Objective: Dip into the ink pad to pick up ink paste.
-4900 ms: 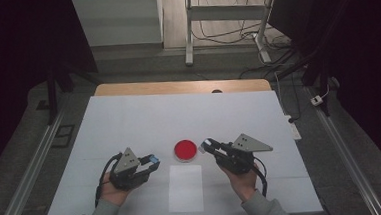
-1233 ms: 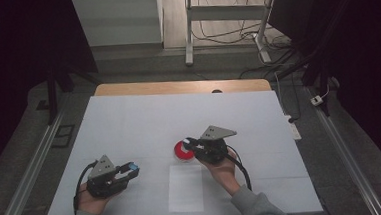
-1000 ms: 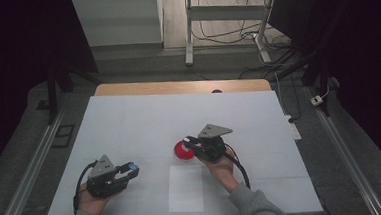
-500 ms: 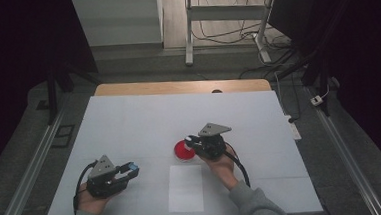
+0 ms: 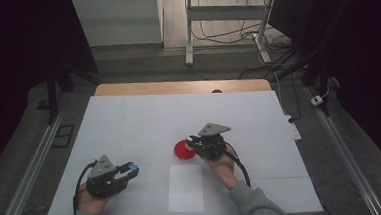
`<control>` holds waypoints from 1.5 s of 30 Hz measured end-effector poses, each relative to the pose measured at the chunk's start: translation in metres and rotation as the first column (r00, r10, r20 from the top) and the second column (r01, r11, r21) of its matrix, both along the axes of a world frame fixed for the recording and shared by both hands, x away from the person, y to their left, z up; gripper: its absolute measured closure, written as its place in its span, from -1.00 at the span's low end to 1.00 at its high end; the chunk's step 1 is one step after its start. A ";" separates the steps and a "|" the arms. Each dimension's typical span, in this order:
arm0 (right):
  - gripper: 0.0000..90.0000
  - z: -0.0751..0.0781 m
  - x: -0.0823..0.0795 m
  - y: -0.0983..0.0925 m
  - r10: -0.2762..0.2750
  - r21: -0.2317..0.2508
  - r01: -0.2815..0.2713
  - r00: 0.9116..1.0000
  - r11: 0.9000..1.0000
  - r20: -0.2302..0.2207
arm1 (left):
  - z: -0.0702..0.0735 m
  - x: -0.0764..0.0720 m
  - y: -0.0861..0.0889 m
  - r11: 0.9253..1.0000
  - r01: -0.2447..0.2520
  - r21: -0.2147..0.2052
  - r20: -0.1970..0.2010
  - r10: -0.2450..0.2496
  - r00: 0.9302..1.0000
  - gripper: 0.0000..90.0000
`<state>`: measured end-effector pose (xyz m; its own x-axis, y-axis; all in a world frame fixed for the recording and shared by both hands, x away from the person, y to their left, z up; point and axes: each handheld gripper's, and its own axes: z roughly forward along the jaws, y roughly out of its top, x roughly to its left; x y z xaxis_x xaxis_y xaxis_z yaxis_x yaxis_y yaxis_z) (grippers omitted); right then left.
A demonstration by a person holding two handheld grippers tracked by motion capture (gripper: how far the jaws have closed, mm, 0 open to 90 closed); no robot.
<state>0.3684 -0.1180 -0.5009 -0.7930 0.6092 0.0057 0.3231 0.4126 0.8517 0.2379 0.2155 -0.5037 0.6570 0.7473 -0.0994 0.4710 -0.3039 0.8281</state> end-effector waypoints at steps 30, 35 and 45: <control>0.68 -0.009 0.001 0.003 -0.003 -0.037 0.003 1.000 0.999 -0.016 | 0.000 0.000 0.000 1.000 -0.002 0.001 -0.002 0.002 1.000 0.45; 0.68 -0.006 0.001 0.001 -0.009 -0.017 0.008 1.000 1.000 -0.016 | 0.000 0.000 0.001 1.000 -0.004 -0.002 -0.003 0.004 1.000 0.45; 0.68 -0.004 0.000 -0.002 -0.010 0.018 0.010 1.000 1.000 -0.008 | 0.000 0.001 0.002 1.000 -0.005 -0.003 -0.003 0.005 1.000 0.45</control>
<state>0.3687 -0.1204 -0.5046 -0.7866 0.6170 0.0234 0.3340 0.3935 0.8565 0.2384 0.2173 -0.5037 0.6531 0.7502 -0.1033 0.4749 -0.2994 0.8275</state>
